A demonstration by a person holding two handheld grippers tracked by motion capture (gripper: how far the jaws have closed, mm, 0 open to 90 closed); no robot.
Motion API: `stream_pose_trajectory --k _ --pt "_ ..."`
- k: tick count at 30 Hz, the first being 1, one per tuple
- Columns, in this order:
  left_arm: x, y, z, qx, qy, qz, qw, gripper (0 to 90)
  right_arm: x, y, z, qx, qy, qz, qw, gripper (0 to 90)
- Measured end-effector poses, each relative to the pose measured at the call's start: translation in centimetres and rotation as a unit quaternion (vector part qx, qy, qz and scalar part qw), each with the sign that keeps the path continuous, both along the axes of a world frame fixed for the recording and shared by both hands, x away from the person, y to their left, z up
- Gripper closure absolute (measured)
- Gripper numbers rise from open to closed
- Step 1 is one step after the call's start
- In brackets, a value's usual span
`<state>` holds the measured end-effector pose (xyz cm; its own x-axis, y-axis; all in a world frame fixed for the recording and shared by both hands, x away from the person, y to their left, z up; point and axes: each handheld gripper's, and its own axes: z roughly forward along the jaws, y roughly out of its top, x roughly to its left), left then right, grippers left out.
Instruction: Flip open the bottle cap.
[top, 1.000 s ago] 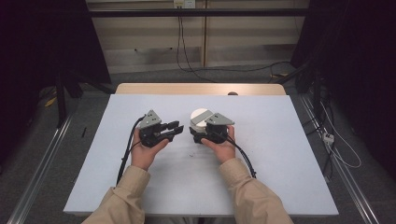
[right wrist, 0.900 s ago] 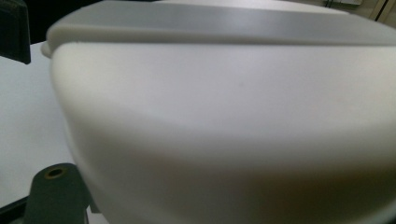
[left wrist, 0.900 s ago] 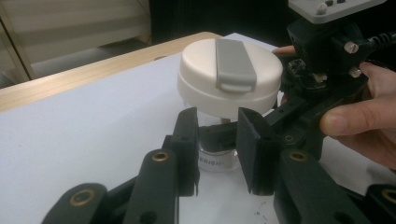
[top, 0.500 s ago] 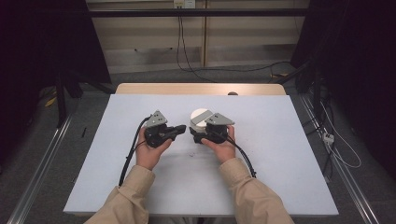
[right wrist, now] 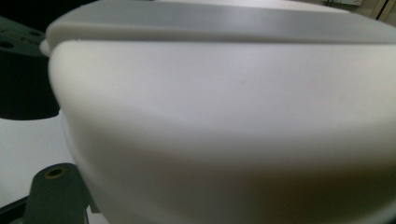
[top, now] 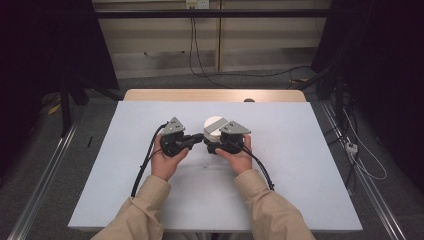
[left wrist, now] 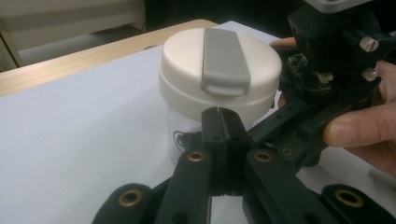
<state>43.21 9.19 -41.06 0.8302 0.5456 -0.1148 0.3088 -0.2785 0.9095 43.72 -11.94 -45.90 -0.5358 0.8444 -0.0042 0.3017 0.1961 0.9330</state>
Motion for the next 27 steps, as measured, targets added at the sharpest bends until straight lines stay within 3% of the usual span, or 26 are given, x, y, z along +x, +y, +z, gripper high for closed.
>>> stream_pose_trajectory --k 16,27 --pt "0.2 -0.4 0.7 -0.011 0.000 0.003 0.9999 90.0 0.0 0.0 0.0 0.001 0.000 0.001 1.0000 18.4" --pt "0.6 -1.1 2.0 -0.017 -0.008 -0.001 0.9998 90.0 0.0 0.0 0.0 0.001 0.000 0.000 1.0000 18.4"
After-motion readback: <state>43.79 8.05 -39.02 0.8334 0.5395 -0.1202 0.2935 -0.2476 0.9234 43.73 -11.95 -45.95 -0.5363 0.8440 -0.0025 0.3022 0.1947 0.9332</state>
